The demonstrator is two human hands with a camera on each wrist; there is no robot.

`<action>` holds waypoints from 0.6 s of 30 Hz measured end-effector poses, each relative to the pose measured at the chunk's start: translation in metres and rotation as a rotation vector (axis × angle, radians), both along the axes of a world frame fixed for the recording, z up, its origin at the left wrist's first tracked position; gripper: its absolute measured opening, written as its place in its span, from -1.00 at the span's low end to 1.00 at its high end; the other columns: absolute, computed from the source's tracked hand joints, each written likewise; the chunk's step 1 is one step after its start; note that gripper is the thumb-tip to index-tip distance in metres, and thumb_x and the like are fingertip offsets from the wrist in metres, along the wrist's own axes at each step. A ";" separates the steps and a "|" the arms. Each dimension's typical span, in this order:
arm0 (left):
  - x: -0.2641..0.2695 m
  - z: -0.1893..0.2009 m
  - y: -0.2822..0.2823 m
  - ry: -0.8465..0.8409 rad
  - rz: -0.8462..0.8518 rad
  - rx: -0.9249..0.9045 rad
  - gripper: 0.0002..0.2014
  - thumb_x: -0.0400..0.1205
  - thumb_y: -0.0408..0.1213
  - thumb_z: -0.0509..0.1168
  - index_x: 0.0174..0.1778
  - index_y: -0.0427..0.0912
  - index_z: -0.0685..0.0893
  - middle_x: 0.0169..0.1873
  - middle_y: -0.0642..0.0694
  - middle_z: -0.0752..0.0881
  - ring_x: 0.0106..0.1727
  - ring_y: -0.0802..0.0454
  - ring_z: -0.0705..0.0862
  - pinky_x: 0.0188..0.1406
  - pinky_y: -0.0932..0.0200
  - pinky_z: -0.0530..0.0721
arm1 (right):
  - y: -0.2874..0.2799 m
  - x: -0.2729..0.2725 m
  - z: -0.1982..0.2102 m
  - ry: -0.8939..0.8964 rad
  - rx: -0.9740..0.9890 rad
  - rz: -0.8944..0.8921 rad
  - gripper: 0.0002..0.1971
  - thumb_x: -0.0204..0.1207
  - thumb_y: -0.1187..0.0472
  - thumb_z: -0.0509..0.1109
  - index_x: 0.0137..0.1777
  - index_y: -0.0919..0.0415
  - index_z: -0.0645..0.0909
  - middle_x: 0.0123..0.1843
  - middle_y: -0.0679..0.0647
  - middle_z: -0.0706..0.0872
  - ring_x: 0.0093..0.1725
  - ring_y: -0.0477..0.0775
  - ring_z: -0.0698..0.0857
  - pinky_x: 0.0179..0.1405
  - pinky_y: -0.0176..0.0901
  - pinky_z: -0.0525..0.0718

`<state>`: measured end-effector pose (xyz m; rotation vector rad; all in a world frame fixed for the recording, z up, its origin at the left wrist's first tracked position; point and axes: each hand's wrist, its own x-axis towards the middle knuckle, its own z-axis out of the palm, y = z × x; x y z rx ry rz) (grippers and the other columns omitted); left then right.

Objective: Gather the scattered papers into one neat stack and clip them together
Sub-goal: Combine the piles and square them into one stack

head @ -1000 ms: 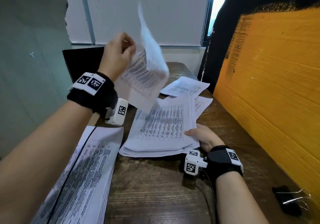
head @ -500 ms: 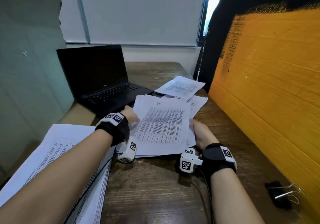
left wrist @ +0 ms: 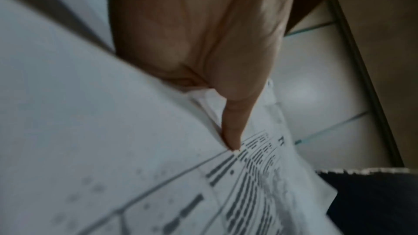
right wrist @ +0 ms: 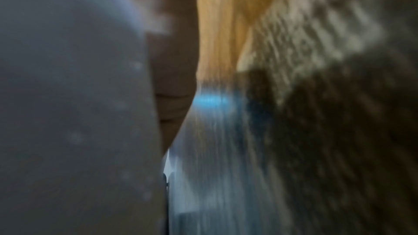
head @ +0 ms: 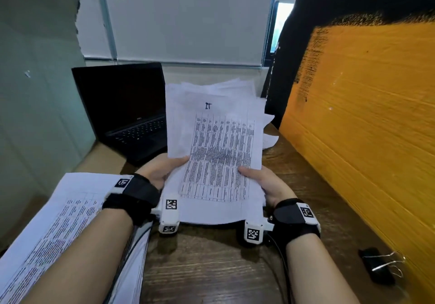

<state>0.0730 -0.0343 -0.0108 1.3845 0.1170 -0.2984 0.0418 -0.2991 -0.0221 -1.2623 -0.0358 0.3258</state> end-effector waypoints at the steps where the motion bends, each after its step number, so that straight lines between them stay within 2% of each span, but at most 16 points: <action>1: -0.003 -0.001 0.001 0.005 0.016 -0.066 -0.68 0.70 -0.40 0.20 0.37 -0.34 0.58 0.15 -0.34 0.72 -0.11 -0.13 0.80 -0.14 -0.04 0.81 | 0.002 0.000 0.000 0.016 -0.003 -0.009 -0.64 0.65 0.24 0.31 0.40 0.34 0.55 0.20 0.29 0.77 0.15 0.26 0.78 0.11 0.16 0.76; 3: -0.003 -0.010 0.006 0.033 0.059 -0.201 -0.65 0.73 -0.42 0.12 0.44 -0.32 0.50 0.17 -0.32 0.70 -0.15 -0.12 0.81 -0.26 -0.03 0.82 | 0.001 0.002 0.000 0.037 0.058 -0.093 -0.60 0.64 0.06 0.32 0.36 0.30 0.59 0.23 0.27 0.76 0.20 0.25 0.75 0.16 0.12 0.72; 4: -0.001 -0.017 0.010 0.040 0.086 -0.253 -0.64 0.74 -0.40 0.10 0.47 -0.31 0.48 0.21 -0.32 0.68 -0.10 -0.14 0.80 -0.27 -0.02 0.82 | -0.002 0.005 -0.001 0.029 0.099 -0.181 -0.59 0.63 0.03 0.33 0.34 0.30 0.61 0.20 0.25 0.76 0.14 0.20 0.76 0.10 0.04 0.73; 6: -0.002 -0.022 0.016 0.063 0.097 -0.393 -0.63 0.76 -0.32 0.09 0.48 -0.27 0.47 0.28 -0.29 0.67 0.00 -0.16 0.77 -0.19 -0.03 0.81 | -0.009 0.008 -0.002 0.014 0.191 -0.370 -0.65 0.62 0.07 0.35 0.26 0.31 0.63 0.06 0.23 0.76 -0.01 0.11 0.76 -0.06 -0.12 0.79; 8: -0.002 -0.026 0.019 0.109 0.104 -0.530 -0.63 0.76 -0.23 0.08 0.45 -0.27 0.50 0.16 -0.25 0.75 -0.05 -0.14 0.81 -0.10 -0.07 0.77 | -0.013 0.013 -0.004 0.005 0.193 -0.513 -0.79 0.62 0.21 0.36 0.16 0.31 0.62 -0.04 0.22 0.74 -0.11 0.09 0.74 -0.18 -0.22 0.79; 10: -0.001 -0.024 0.019 0.123 0.142 -0.554 -0.62 0.77 -0.21 0.06 0.45 -0.31 0.49 0.01 -0.23 0.81 -0.09 -0.11 0.82 -0.16 0.02 0.79 | -0.014 0.017 -0.005 -0.001 -0.009 -0.611 -0.85 0.62 0.34 0.33 0.16 0.31 0.59 -0.12 0.17 0.72 -0.22 0.04 0.70 -0.27 -0.28 0.74; 11: 0.000 -0.023 0.019 0.134 0.173 -0.630 -0.63 0.77 -0.26 0.06 0.45 -0.33 0.48 0.05 -0.25 0.79 -0.02 -0.09 0.80 -0.15 0.14 0.80 | -0.013 0.021 -0.003 -0.015 -0.146 -0.638 -0.82 0.61 0.37 0.31 0.19 0.31 0.59 -0.13 0.13 0.71 -0.25 0.00 0.67 -0.28 -0.27 0.69; 13: 0.009 -0.022 0.023 0.113 0.263 -0.856 -0.65 0.76 -0.42 0.05 0.46 -0.32 0.49 0.35 -0.27 0.61 0.21 -0.11 0.66 -0.04 0.38 0.72 | -0.006 0.036 0.011 -0.095 -0.392 -0.642 -0.70 0.56 0.34 0.38 0.28 0.33 0.59 -0.05 0.13 0.71 -0.20 0.01 0.67 -0.23 -0.18 0.62; 15: 0.009 -0.022 0.018 0.006 0.312 -0.958 -0.66 0.75 -0.49 0.05 0.42 -0.28 0.51 0.41 -0.29 0.52 0.14 -0.14 0.66 -0.26 0.38 0.74 | 0.007 0.060 0.032 -0.218 -0.650 -0.521 -0.50 0.49 0.20 0.50 0.42 0.25 0.53 0.23 0.16 0.66 0.11 0.08 0.67 -0.01 -0.13 0.58; 16: 0.011 -0.025 0.020 0.001 0.362 -0.974 -0.68 0.74 -0.50 0.07 0.37 -0.27 0.54 0.34 -0.31 0.57 0.04 -0.14 0.71 -0.37 0.36 0.74 | 0.016 0.074 0.043 -0.266 -0.832 -0.395 -0.36 0.45 0.10 0.55 0.51 0.18 0.44 0.38 0.15 0.56 0.31 0.10 0.59 0.13 -0.11 0.54; 18: 0.012 -0.026 0.021 0.026 0.384 -0.974 -0.75 0.71 -0.53 0.10 0.23 -0.30 0.59 0.15 -0.29 0.66 -0.16 -0.12 0.81 -0.43 0.37 0.72 | 0.038 0.099 0.058 -0.306 -1.291 -0.058 -0.01 0.33 -0.14 0.60 0.67 0.02 0.14 0.65 0.16 0.25 0.58 0.17 0.34 0.44 0.05 0.43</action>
